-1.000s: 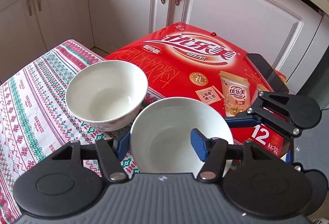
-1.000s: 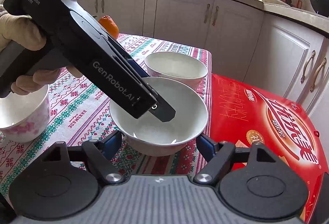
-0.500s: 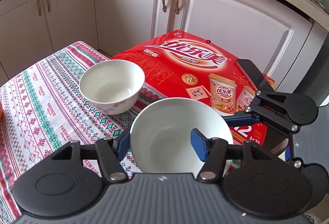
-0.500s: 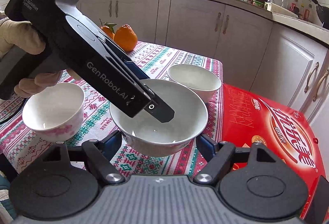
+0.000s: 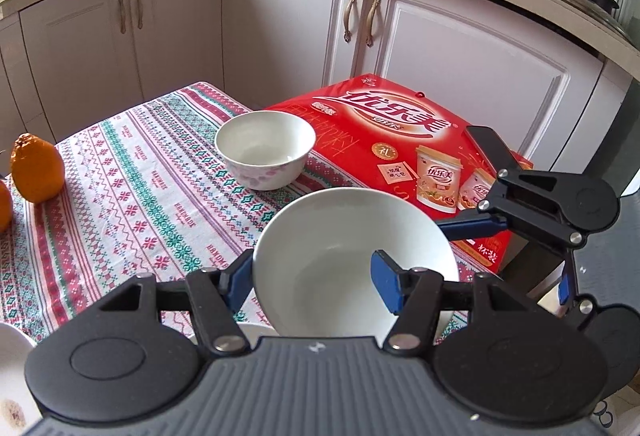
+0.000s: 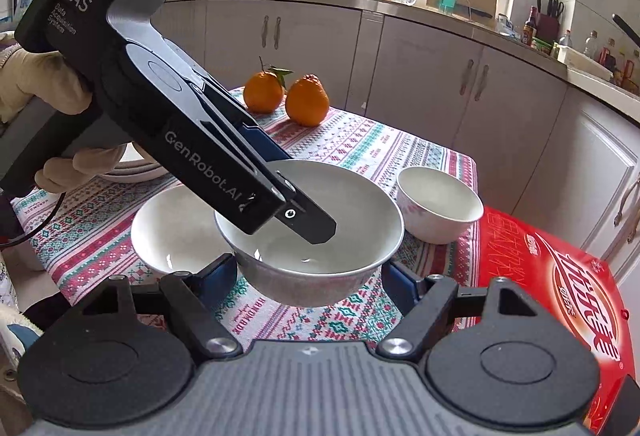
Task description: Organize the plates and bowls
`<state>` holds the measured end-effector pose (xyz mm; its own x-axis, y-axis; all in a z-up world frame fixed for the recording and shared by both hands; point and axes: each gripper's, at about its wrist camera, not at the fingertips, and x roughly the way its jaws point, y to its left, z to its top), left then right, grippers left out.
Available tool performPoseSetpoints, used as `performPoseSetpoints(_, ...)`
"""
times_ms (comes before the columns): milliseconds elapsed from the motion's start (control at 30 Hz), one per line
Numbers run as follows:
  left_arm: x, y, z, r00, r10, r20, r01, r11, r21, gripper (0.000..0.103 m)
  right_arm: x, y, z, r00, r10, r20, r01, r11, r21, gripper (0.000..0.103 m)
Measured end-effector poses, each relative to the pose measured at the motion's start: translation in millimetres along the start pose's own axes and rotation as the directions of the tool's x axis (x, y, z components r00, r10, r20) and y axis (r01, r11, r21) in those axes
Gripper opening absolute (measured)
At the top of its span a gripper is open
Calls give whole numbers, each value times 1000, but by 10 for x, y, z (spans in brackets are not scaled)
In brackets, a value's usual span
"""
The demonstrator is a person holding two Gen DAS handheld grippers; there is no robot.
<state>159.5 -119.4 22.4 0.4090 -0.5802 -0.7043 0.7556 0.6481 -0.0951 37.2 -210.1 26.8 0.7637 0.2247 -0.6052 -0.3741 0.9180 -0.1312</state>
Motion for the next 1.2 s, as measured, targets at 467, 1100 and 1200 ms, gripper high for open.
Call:
performPoseSetpoints(467,-410,270,-291,996,84,25,-83,995,-51,61,157,390,209,996,89,3,-89,995,-43,83)
performPoseSetpoints(1100,-367,485,-600,995,96,-5,-96,989,-109,61,471,532,193,982,176,-74,-178,984,-29,83)
performPoseSetpoints(1200,-342,493,-619,996,93,-10,-93,990,-110,61,491,536,181,981,176,-83,-179,983,-28,83)
